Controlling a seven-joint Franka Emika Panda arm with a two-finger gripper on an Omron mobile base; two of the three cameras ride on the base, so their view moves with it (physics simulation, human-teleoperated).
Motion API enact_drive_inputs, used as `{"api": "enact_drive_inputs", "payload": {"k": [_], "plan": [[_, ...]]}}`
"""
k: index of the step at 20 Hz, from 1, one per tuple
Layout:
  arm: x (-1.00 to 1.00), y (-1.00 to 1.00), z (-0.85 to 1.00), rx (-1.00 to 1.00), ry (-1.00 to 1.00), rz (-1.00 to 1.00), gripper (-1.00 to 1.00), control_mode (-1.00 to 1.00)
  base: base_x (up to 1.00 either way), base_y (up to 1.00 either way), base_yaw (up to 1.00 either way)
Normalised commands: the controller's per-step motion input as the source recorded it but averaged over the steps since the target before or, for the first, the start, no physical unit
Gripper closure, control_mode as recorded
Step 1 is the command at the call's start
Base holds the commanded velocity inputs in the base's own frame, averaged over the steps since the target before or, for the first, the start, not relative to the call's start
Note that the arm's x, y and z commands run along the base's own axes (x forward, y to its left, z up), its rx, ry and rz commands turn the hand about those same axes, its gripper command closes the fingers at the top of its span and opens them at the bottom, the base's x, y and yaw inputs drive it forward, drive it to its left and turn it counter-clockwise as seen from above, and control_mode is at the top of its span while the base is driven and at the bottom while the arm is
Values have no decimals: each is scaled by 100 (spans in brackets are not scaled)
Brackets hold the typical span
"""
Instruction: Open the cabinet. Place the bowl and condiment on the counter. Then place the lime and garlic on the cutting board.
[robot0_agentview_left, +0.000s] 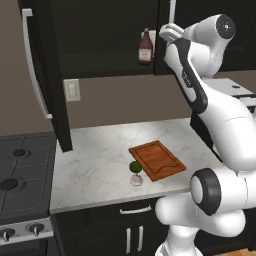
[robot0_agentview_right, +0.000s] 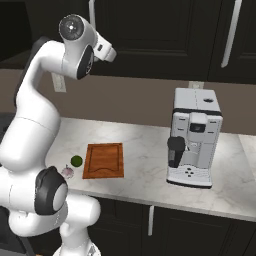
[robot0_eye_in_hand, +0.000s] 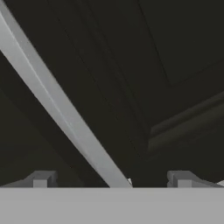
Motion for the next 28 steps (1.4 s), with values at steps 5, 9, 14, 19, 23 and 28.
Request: {"api": "enact_drive_inputs", "payload": {"k": [5,9,14,19,23,28], "plan": [[35,0,-8,0,0,0,-100,-100,0,0,0],[33,0,-8,0,0,0,-100,-100,0,0,0],[35,0,-7,0,0,0,-100,-100,0,0,0],[34,0,-9,0,-1,0,-100,-100,0,0,0],[30,0,-17,0,-3,0,-100,-100,0,0,0],[24,-2,-20,0,-5,0,100,-100,0,0,0]]}}
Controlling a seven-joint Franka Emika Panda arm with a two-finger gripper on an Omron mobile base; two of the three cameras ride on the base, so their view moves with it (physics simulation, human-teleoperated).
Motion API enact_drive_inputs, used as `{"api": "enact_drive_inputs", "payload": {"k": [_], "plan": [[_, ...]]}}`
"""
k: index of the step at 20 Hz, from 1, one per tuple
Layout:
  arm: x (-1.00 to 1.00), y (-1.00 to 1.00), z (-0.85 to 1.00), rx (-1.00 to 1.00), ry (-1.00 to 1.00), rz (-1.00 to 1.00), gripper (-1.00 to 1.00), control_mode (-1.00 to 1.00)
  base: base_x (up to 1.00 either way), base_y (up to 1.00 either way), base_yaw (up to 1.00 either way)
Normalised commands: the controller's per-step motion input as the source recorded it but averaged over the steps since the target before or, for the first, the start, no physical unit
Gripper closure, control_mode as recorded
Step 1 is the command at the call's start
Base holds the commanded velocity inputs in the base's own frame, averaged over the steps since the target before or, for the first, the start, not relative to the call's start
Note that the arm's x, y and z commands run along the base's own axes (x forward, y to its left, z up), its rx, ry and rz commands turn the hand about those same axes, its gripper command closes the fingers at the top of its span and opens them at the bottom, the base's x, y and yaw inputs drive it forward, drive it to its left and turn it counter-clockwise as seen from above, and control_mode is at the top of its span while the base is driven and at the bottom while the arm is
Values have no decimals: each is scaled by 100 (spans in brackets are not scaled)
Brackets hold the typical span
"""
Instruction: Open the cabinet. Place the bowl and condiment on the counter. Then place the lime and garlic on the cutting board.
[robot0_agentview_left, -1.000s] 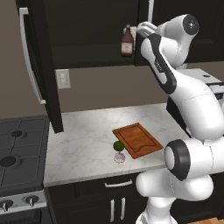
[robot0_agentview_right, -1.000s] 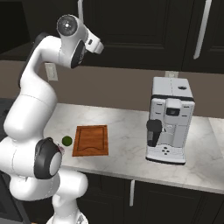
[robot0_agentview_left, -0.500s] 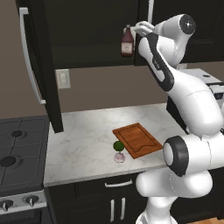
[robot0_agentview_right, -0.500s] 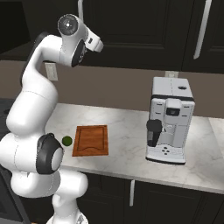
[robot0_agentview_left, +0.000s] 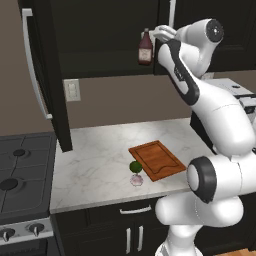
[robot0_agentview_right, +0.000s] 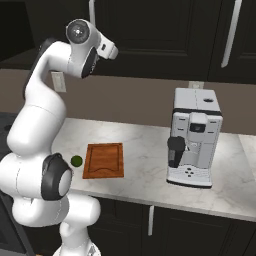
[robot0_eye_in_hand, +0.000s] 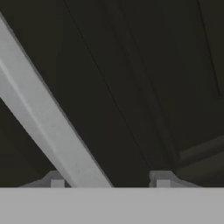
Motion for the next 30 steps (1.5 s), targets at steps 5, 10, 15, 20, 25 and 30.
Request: {"api": "enact_drive_inputs", "payload": {"k": [5,10,15,20,25,30], "plan": [[5,-15,-11,-1,-4,-4,100,-100,0,0,0],[1,-30,0,0,0,-13,100,-100,0,0,0],[17,-38,0,0,0,-19,100,-100,0,0,0],[23,-56,0,0,0,-12,100,-100,0,0,0],[19,-84,0,0,0,-5,100,-100,0,0,0],[3,-100,0,2,2,-3,100,-100,0,0,0]]}}
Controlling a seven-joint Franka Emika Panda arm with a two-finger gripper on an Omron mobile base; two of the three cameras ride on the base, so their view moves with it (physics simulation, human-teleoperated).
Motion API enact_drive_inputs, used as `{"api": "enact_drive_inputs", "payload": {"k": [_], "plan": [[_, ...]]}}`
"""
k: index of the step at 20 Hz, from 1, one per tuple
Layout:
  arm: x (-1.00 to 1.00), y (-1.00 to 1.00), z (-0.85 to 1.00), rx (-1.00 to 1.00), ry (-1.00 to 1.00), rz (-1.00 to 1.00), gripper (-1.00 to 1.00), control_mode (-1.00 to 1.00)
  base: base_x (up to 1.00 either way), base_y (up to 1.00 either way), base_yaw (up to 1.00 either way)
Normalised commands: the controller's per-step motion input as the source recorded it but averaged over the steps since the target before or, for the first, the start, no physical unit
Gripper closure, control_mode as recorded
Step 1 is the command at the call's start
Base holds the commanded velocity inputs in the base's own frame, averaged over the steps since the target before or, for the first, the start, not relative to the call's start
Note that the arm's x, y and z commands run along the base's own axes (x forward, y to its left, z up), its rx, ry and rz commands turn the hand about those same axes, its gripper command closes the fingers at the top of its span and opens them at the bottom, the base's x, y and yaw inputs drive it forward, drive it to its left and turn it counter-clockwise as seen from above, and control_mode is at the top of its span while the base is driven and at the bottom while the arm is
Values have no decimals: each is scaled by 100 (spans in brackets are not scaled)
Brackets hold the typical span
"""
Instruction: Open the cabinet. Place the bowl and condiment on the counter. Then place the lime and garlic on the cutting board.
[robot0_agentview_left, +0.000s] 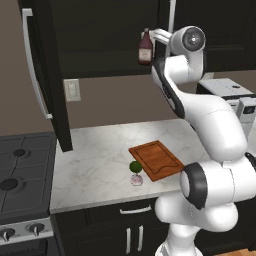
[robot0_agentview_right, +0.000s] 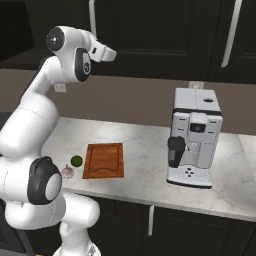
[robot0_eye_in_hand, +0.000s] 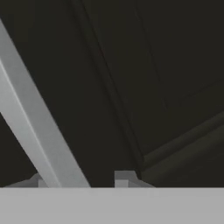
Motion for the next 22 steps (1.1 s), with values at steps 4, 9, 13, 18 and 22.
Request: {"api": "enact_drive_inputs", "payload": {"k": [4,9,13,18,22], "plan": [[0,-100,0,4,7,-7,100,-100,0,0,0],[-1,-100,0,6,6,-9,100,-100,0,0,0],[-18,-100,0,10,5,-6,100,-100,0,0,0],[-36,-100,0,12,3,-3,100,-100,0,0,0],[-51,-100,0,14,1,-1,100,-100,0,0,0]]}}
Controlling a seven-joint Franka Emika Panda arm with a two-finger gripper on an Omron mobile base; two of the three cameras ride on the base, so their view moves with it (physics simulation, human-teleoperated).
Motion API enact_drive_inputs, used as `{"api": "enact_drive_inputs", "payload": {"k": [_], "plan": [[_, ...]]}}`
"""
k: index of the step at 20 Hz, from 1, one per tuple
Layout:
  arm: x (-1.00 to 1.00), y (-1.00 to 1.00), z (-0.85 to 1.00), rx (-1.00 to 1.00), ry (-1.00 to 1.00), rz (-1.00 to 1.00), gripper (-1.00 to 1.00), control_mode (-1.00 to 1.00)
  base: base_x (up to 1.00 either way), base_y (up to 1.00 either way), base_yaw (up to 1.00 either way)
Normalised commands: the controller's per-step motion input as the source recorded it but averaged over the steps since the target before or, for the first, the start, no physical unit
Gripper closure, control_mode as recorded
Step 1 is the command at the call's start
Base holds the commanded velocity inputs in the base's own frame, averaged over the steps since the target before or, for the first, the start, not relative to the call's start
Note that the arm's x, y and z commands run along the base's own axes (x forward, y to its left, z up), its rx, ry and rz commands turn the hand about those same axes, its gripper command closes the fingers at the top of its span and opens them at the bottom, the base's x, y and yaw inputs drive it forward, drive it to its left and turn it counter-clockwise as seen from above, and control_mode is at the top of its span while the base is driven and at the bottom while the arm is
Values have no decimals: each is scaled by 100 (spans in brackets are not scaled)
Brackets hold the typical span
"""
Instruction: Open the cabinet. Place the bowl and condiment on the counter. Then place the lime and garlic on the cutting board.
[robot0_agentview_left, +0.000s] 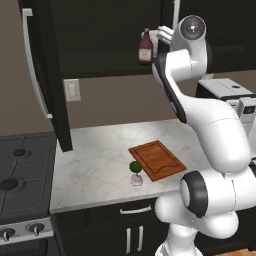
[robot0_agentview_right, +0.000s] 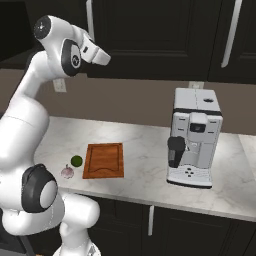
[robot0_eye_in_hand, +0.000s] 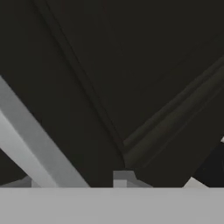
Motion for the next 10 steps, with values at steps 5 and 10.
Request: {"api": "enact_drive_inputs", "payload": {"k": [5,10], "plan": [[-54,-100,0,15,0,0,100,-100,0,0,0],[-47,-100,0,14,0,0,100,-100,0,0,0]]}}
